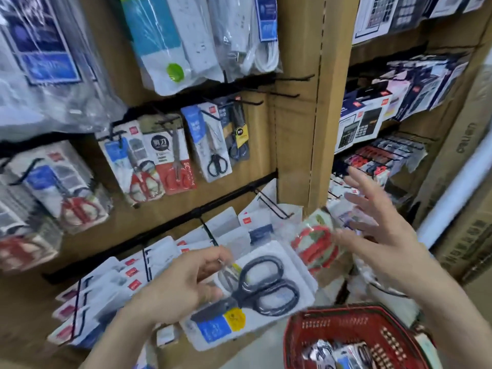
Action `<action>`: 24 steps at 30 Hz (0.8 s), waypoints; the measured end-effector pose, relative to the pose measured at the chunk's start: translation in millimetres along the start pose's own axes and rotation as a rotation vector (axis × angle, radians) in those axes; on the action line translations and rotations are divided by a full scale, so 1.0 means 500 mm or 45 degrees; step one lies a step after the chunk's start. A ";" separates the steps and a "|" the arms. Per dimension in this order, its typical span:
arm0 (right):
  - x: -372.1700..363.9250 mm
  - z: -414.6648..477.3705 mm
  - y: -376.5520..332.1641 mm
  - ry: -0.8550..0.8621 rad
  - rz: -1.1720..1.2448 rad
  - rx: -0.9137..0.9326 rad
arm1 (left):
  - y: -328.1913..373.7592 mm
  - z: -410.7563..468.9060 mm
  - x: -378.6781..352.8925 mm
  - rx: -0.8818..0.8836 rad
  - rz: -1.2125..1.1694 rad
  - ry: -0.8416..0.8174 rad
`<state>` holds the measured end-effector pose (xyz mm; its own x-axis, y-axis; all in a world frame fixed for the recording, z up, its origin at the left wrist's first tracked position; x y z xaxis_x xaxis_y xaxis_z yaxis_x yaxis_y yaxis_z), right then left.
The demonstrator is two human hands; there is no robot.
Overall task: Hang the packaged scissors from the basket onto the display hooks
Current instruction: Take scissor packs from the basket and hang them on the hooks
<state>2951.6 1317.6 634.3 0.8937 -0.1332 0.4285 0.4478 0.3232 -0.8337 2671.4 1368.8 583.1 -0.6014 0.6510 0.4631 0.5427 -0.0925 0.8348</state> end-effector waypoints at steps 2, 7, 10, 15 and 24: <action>-0.048 0.029 -0.040 -0.359 -0.304 0.024 | 0.003 -0.019 0.011 0.015 0.118 -0.101; -0.223 0.026 -0.041 -1.022 -0.415 -0.146 | -0.002 -0.045 0.049 -0.013 0.313 -0.156; -0.266 0.022 -0.020 -1.063 -0.375 -0.190 | -0.003 -0.056 0.079 -0.052 0.401 -0.138; -0.289 0.025 0.029 -0.854 -0.209 -0.304 | -0.006 -0.062 0.133 -0.121 0.510 0.022; -0.216 0.012 0.117 -0.003 0.182 -0.535 | -0.002 -0.109 0.202 -0.272 0.819 0.282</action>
<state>2881.0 1356.8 541.2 0.9477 -0.1122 0.2988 0.2923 -0.0707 -0.9537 2578.1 1393.4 645.5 -0.3178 0.2514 0.9142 0.7167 -0.5675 0.4052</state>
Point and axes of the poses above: each hand's wrist, its own z-axis towards the middle knuckle, its own x-axis out of the back of the hand, y = z × x, the point moved 8 cm from there along z, towards the middle knuckle, and after that the axes turned 6 degrees about -y, right-handed, at the moved point
